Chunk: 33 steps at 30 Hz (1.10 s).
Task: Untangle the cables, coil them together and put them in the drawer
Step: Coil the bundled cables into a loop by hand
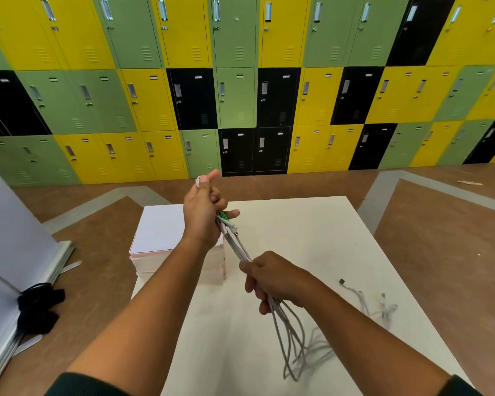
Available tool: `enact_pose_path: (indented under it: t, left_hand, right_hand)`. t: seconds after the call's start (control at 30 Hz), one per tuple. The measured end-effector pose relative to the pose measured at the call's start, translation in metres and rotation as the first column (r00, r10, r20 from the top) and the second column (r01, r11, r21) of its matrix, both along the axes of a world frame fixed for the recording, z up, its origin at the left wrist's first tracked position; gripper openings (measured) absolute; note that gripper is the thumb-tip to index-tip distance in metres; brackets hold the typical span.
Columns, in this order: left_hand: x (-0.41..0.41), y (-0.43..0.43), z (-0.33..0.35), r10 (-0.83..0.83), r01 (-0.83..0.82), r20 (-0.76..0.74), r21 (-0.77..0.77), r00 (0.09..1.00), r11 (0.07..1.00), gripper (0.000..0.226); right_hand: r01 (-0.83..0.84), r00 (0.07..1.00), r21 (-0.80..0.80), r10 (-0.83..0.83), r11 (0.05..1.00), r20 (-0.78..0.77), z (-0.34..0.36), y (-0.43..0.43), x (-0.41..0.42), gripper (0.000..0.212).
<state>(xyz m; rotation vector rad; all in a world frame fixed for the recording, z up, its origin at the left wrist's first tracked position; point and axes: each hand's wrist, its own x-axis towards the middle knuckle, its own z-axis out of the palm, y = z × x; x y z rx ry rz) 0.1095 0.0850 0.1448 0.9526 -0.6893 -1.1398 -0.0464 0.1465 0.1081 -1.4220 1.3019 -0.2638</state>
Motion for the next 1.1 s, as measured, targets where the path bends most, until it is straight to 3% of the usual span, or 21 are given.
enact_pose_path:
  t: [0.23,0.43,0.53,0.67,0.8,1.0,1.1]
  left_hand:
    - [0.011,-0.001,0.012,-0.008,0.003,-0.18,-0.026,0.984,1.0,0.042]
    - [0.012,0.006,0.005,-0.049,0.054,0.09,-0.05,0.995,0.997,0.039]
    - [0.006,0.011,0.001,-0.082,0.099,0.263,-0.053,0.961,0.994,0.035]
    - [-0.01,0.018,-0.015,-0.085,0.115,0.522,-0.025,0.849,0.993,0.033]
    - [-0.024,0.026,-0.032,-0.144,0.245,0.735,-0.031,0.663,0.969,0.032]
    - [-0.035,0.04,-0.039,-0.243,0.347,0.816,0.056,0.524,0.936,0.033]
    - [-0.035,0.042,-0.04,-0.365,0.449,0.778,0.12,0.512,0.885,0.038]
  right_hand:
    - [0.107,0.981,0.146,-0.128,0.984,0.144,-0.032,0.008,-0.019,0.055]
    - [0.224,0.939,0.305,-0.289,0.925,0.185,-0.029,0.012,-0.02,0.04]
    - [0.175,0.967,0.269,-0.216,0.947,0.132,-0.02,0.012,-0.021,0.024]
    - [0.045,0.998,0.17,-0.051,0.984,0.027,-0.011,0.016,-0.014,0.026]
    - [-0.018,0.999,0.088,0.021,0.996,-0.034,0.004,0.015,-0.01,0.034]
    - [-0.147,0.981,-0.003,0.146,0.989,-0.132,0.028,0.013,-0.014,0.034]
    - [-0.2,0.966,-0.029,0.192,0.979,-0.175,0.035,0.011,-0.015,0.032]
